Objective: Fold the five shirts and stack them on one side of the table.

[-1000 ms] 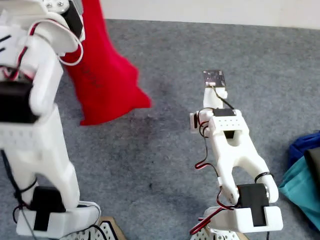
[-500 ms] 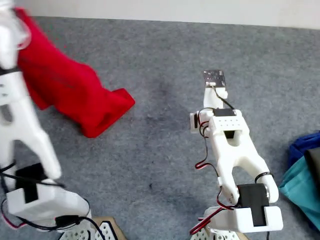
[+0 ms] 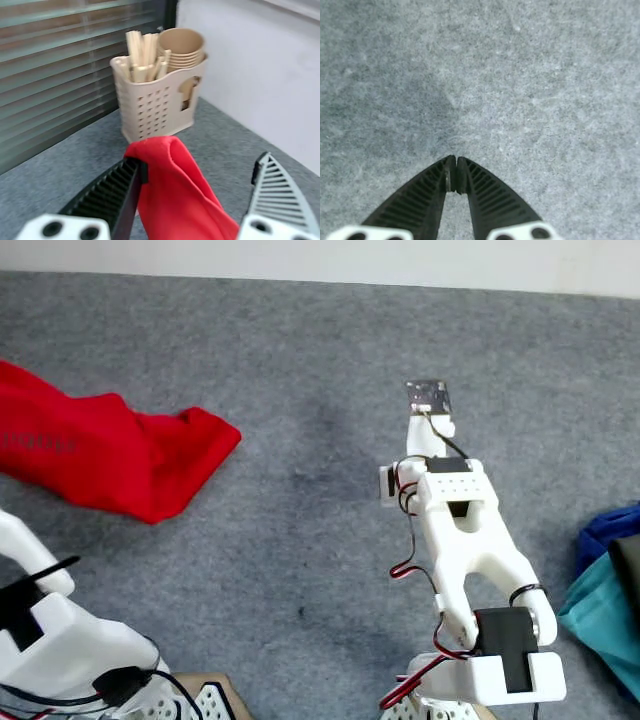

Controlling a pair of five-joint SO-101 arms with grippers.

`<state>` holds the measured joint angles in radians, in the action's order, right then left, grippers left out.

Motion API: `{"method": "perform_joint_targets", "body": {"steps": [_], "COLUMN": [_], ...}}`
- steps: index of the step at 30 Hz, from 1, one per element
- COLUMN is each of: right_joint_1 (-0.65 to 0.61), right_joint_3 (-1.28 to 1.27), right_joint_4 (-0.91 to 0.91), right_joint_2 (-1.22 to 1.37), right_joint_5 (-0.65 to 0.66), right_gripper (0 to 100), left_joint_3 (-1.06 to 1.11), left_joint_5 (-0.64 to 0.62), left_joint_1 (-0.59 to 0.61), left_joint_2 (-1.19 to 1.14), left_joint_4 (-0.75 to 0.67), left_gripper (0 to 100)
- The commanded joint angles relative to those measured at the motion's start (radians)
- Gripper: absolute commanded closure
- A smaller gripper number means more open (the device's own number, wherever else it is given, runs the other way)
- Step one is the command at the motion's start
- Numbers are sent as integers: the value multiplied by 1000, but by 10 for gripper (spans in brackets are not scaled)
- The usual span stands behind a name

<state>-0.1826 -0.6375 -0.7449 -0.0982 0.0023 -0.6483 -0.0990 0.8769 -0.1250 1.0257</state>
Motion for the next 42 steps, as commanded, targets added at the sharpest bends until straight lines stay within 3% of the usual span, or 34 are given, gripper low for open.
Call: {"method": "perform_joint_targets", "body": {"steps": [1,3,10,18,24,28,35,42], "right_joint_1": [10,10,10,10,10,10,15,15], "right_joint_3": [5,5,4,2,2,2,2,2], "right_joint_4": [13,13,35,39,41,41,41,41], "right_joint_2": [-4,-4,-4,-2,-2,-2,-2,-2], "right_joint_5": [-9,-9,-9,-9,-9,-9,-8,-5], "right_gripper": [976,976,976,976,976,976,976,976], "left_joint_3": [-8,-8,-4,-2,25,27,30,62], "left_joint_5": [-6,-8,-5,288,321,295,235,241], "left_joint_1": [94,137,97,328,415,415,377,170], "left_joint_2": [15,13,15,5,16,16,13,4], "left_joint_4": [-29,-58,-64,26,3,-104,-97,121], "left_gripper": [663,665,664,667,744,748,607,607]}}
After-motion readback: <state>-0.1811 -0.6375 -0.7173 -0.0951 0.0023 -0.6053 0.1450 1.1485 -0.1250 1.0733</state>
